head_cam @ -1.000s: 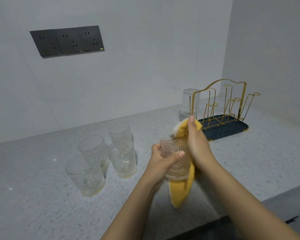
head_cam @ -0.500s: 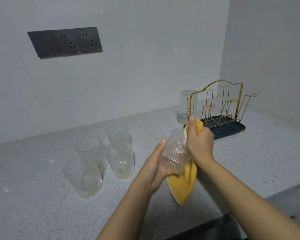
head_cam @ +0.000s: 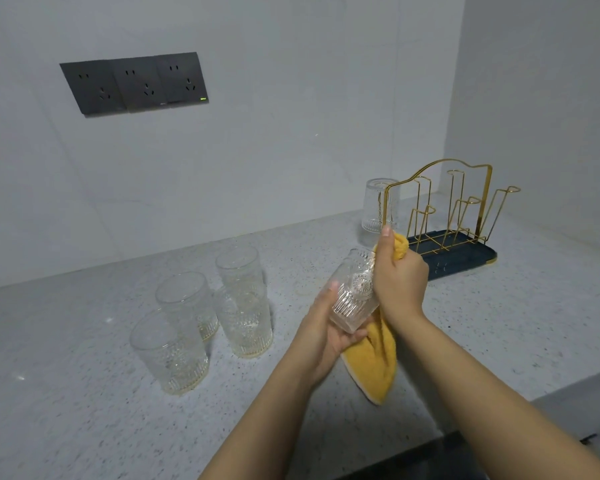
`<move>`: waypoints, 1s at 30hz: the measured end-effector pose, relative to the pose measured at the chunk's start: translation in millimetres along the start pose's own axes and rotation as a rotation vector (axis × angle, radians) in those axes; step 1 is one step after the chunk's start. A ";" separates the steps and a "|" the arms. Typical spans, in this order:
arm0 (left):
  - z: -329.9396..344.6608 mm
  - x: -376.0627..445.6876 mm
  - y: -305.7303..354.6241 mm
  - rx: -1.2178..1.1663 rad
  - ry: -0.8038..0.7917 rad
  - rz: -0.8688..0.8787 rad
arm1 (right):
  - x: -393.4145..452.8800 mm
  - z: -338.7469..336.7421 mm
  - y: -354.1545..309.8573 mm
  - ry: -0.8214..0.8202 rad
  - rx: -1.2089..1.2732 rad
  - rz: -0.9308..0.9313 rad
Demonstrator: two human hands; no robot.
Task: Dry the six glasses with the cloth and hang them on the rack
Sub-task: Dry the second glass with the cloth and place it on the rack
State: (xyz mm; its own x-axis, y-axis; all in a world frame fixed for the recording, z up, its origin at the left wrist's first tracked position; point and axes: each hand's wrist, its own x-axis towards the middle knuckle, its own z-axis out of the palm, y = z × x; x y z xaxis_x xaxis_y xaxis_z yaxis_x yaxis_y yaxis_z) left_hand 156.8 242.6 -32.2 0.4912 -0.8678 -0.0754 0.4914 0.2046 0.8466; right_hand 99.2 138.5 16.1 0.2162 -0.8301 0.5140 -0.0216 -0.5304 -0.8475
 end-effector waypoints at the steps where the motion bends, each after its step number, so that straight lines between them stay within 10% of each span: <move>1: 0.1 1.2 -2.8 0.142 0.037 0.118 | 2.6 0.6 -0.2 0.008 -0.039 0.018; 4: -2.6 4.4 -8.1 0.358 0.135 0.285 | 2.8 1.2 -0.3 0.006 -0.077 0.033; 10: -1.3 -1.6 4.6 -0.156 -0.065 -0.201 | -4.1 -1.3 2.8 -0.031 0.096 -0.046; 17: -3.0 6.6 -10.1 0.344 0.139 0.264 | 7.1 -0.7 3.5 0.024 -0.005 0.117; 23: -3.3 1.2 3.6 -0.168 -0.018 -0.198 | -2.5 0.1 7.0 -0.016 0.121 -0.020; 30: -6.4 8.6 -8.9 0.301 0.132 0.236 | 5.7 0.0 3.4 0.026 0.025 0.111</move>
State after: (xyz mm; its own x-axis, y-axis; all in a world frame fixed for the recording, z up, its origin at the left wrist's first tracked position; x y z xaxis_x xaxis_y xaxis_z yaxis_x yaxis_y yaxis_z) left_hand 161.3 236.2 -43.7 0.6629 -0.7433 0.0893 0.1308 0.2325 0.9638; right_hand 100.4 132.0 16.2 0.1882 -0.8878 0.4200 -0.0199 -0.4310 -0.9022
